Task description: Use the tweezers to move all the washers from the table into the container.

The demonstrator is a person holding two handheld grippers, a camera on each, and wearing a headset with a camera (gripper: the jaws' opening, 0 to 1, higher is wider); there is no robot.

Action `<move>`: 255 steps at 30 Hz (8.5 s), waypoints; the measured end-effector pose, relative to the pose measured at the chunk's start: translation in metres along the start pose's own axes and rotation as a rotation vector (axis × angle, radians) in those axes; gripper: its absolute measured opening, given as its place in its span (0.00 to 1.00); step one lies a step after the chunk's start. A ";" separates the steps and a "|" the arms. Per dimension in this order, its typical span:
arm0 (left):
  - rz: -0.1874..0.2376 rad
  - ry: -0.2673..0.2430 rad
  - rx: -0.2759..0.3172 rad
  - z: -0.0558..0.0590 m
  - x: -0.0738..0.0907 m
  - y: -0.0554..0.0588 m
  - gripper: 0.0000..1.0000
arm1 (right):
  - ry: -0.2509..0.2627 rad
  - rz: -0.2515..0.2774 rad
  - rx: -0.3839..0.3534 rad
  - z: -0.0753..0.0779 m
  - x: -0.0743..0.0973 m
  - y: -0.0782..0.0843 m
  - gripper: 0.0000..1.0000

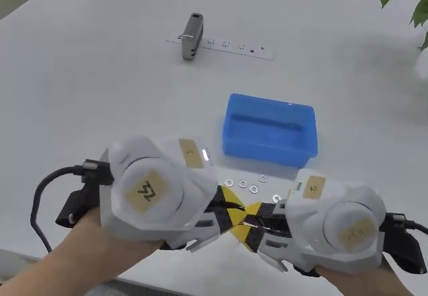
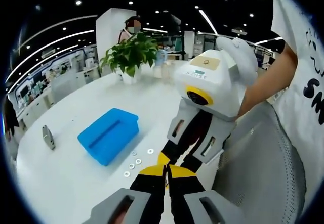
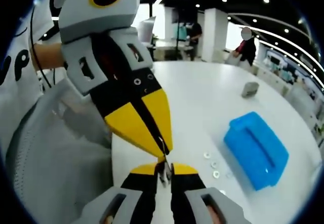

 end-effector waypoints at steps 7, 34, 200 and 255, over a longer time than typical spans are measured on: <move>-0.050 0.002 -0.129 0.004 -0.001 -0.003 0.00 | 0.001 -0.004 -0.009 0.001 0.004 0.002 0.07; 0.258 -0.626 0.354 -0.052 0.095 0.042 0.91 | 0.127 0.093 -0.147 0.061 0.014 -0.002 0.04; 0.086 -0.449 0.083 -0.031 0.062 0.059 0.99 | 0.287 0.123 -0.306 0.086 -0.006 0.003 0.04; 0.042 -0.445 0.065 -0.030 0.058 0.064 0.99 | 0.345 0.176 -0.291 0.106 0.018 -0.018 0.03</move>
Point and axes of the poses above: the centre of the closed fingertips' face, and the gripper's own axes: x roughly backward along the fingers, z roughly to its right, y roughly out of its underside, the point moved 7 cm from there along x, roughly backward along the fingers, and after that the axes turned 13 degrees about x, right-handed, at the moved point
